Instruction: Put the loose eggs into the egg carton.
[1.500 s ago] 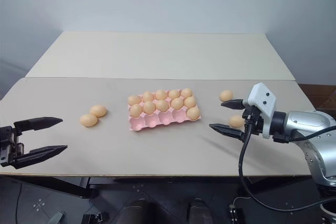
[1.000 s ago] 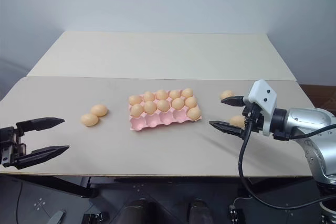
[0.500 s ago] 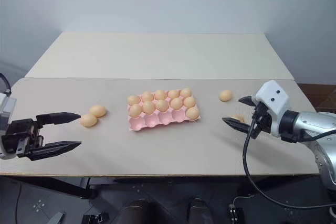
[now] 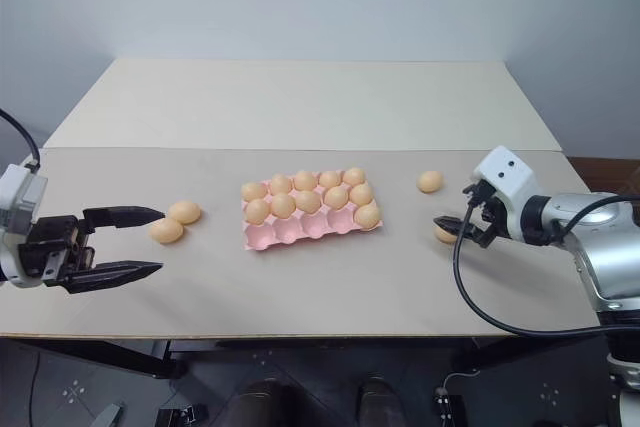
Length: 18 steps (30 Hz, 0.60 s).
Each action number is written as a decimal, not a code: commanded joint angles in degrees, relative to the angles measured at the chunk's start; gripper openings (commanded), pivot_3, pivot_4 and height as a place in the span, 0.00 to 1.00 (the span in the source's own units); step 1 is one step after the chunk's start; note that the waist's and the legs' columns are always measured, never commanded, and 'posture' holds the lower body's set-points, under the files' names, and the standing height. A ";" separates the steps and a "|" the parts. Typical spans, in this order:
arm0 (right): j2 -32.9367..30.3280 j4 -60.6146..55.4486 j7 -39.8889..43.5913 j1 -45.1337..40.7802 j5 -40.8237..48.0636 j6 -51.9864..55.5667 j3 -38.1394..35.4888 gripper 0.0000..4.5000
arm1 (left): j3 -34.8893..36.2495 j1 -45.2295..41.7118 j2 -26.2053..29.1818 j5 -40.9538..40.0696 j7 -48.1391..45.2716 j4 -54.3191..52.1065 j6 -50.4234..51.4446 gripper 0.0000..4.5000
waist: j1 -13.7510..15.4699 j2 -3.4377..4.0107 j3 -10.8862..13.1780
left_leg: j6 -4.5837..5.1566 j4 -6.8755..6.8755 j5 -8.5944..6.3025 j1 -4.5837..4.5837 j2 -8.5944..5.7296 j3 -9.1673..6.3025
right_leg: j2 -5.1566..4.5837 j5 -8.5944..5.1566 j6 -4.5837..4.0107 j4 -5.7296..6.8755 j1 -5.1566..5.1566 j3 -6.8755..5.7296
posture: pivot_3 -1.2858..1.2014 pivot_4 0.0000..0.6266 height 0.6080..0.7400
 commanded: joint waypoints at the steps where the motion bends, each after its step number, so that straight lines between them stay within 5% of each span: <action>1: 0.28 4.49 2.35 -1.85 -2.84 -4.73 1.74 1.00 | 0.03 -0.85 0.23 0.06 -0.28 -0.44 -1.01 1.00 | -0.26 0.00 0.00 | -0.01 0.01 0.01 0.02 0.00 0.00 | 0.00 0.00 0.00 0.01 0.00 0.01 | 0.52 0.24 1.00; 10: 6.47 19.06 0.62 -7.59 -11.70 -11.92 7.41 1.00 | 0.68 -0.01 0.59 -0.36 -0.70 -1.04 -0.42 1.00 | -0.76 0.02 0.02 | -0.04 -0.03 0.03 0.02 0.00 0.06 | 0.04 0.00 0.00 0.10 -0.09 0.11 | 0.52 0.24 1.00; 14: 7.99 21.74 1.38 -8.35 -12.90 -12.74 8.07 0.82 | 1.37 0.60 0.98 -0.42 -0.82 -1.25 -0.11 1.00 | -0.59 0.03 0.02 | -0.04 -0.02 0.03 -0.01 0.01 0.05 | 0.03 0.00 0.00 0.06 -0.07 0.09 | 0.52 0.24 1.00; 18: 9.26 21.74 0.18 -9.25 -13.69 -11.09 7.60 0.51 | 1.65 0.73 1.19 -0.34 -0.72 -1.29 -0.09 1.00 | -0.55 0.03 0.02 | -0.04 -0.01 0.03 0.03 0.01 0.04 | 0.03 0.01 -0.01 0.09 -0.04 0.08 | 0.52 0.24 1.00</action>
